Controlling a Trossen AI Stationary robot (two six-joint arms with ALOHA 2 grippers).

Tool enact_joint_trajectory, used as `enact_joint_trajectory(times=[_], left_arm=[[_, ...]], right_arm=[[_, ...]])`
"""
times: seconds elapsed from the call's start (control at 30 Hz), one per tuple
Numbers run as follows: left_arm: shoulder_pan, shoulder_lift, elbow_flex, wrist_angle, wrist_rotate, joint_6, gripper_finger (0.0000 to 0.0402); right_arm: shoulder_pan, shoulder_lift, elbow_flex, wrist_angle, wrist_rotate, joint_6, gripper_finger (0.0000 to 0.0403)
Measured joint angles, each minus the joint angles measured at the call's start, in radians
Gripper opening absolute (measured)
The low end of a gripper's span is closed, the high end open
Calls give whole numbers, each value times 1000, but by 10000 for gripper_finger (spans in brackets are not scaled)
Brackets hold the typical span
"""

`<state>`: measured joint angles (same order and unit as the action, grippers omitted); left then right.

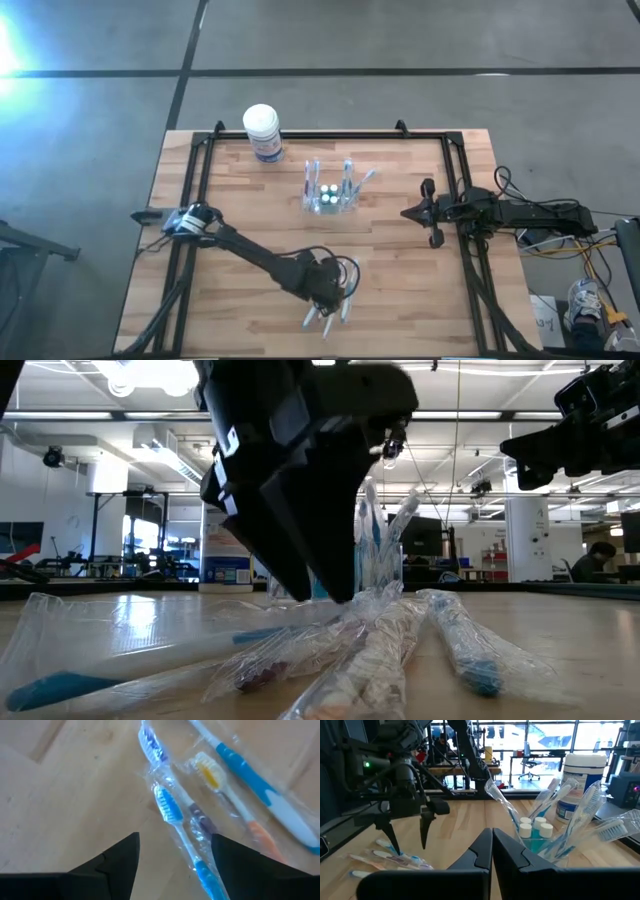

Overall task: Pick & Place toothbrushing station
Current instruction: Put the blue toothbrush into the transparent bin organizer

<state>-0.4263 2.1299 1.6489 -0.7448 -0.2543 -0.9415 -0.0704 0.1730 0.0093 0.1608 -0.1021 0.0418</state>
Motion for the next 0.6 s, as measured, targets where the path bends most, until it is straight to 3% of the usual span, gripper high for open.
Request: enact_joint_trajectory(times=[0.37,0.6], left_arm=[[-1,44,2,-33,-1,2,250],[-9,-21,-1,-269,5,20,250]], right_arm=[[0,1,0,0,0,3,8],[0,1,1,-8,0,3,8]])
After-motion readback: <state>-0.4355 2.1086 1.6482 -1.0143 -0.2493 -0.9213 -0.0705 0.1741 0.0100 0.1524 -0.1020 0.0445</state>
